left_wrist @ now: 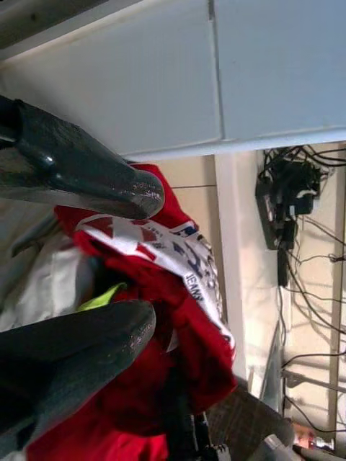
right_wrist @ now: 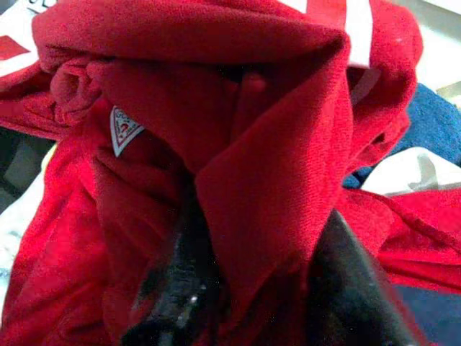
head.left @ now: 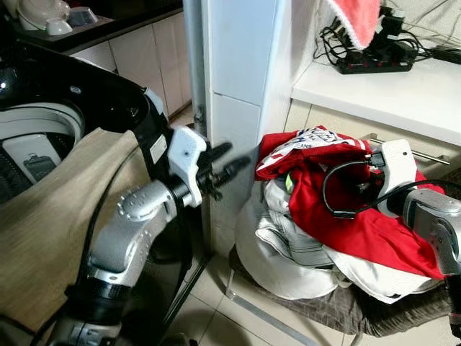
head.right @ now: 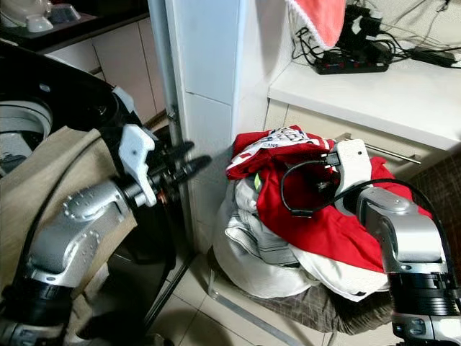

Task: Clothes washing

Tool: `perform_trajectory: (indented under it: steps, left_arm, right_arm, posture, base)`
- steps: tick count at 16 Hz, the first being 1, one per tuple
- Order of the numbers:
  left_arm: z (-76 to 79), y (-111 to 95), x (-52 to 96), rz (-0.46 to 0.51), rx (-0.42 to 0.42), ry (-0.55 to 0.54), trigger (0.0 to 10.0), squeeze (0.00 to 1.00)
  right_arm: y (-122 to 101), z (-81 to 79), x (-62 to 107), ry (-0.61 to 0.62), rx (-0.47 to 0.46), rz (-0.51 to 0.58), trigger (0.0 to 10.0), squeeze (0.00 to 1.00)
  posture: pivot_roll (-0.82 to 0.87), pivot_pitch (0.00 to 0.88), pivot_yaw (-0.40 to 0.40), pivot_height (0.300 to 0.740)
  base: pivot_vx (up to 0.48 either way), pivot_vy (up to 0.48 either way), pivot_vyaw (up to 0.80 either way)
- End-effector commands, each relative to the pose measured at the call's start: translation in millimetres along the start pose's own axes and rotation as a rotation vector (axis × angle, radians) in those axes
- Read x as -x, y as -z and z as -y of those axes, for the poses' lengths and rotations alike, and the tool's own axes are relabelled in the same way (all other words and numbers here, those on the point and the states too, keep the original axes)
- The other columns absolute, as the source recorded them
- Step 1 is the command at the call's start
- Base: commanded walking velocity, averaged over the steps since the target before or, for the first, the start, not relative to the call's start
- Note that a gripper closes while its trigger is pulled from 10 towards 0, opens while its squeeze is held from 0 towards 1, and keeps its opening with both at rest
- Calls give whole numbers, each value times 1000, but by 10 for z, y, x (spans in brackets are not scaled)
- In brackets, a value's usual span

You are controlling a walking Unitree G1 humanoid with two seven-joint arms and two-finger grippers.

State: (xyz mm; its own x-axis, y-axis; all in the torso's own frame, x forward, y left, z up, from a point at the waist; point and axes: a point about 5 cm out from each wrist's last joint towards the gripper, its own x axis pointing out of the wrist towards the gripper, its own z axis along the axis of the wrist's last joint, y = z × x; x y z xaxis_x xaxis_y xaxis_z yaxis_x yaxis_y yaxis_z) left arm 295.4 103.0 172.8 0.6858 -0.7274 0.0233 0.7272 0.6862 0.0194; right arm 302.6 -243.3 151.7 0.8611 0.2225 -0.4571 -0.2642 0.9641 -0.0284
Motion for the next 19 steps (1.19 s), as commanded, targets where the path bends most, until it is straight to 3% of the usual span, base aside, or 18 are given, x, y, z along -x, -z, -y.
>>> perform_trajectory:
  steps: [1,5,8,10,12,16,19]
  left_arm:
    - [51,-31,-5,27,-66,-17,10000,0]
    - [99,-92,-19,46,-41,5,10000,0]
    - [195,-235,-76,106,-54,79,10000,0]
    - [211,-456,-154,222,-42,82,10000,0]
    - [290,-582,-206,272,4,146,10000,0]
    - [447,-552,-270,279,30,218,10000,0]
    - [523,-519,-261,267,85,270,10000,0]
  right_arm:
    - [-29,-9,30,-12,-11,29,0,0]
    - [-250,-125,97,-113,-74,146,0,0]
    - [-512,-292,251,-291,-100,300,0,0]
    - [-719,-430,438,-486,-150,444,0,0]
    - [-801,-517,586,-625,-158,524,0,0]
    - [-965,-606,805,-802,-238,669,0,0]
    - [-992,-607,846,-834,-263,691,0,0]
  posture:
    - [-125,0,15,740]
    - [-123,0,13,740]
    - [-124,0,13,740]
    - [-131,0,13,740]
    - [-130,0,9,740]
    - [-136,0,10,740]
    - [-133,0,7,740]
  base:
    - [0,0,0]
    - [0,0,0]
    - [0,0,0]
    - [0,0,0]
    - [0,0,0]
    - [0,0,0]
    - [0,0,0]
